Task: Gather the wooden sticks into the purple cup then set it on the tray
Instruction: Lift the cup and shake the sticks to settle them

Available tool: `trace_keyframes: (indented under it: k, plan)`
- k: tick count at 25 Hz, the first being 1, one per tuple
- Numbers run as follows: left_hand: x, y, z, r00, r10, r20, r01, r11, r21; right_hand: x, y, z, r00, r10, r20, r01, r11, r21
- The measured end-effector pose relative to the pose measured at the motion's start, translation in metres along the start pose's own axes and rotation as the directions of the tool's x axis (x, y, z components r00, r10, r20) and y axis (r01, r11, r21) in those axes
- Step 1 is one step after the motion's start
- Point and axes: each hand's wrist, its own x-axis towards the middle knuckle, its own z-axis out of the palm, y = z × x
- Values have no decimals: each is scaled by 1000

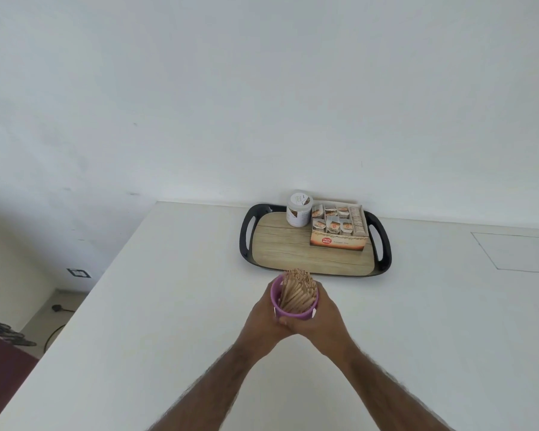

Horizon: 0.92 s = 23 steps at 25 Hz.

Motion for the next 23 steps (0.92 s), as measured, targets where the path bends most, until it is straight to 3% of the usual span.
trace_keyframes:
  k: [3,7,14,17,20,23]
  plan:
    - [-2,0,-2,1000,-20,-3,20,999,-29,-2,-6,5,1000,0,-22,-1,1000,-19]
    - [-1,5,-6,1000,10,20,-12,996,92,1,-17,-4,998,-41,-38,40,999,-23]
    - [-12,-3,4,998,-11,57,3,992,124,-17,-5,-5,998,51,-35,-50,999,13]
    - [-14,0,5,1000,7,-16,-6,995,96,-13,-9,-13,995,40,94,-49,995,87]
    - [-9,1,0,999,5,46,-10,993,120,-1,-15,-33,955,61,290,-99,988,117]
    - [-4,6,3,999,15,43,-20,994,104,4,-17,-26,994,66,88,-78,987,141]
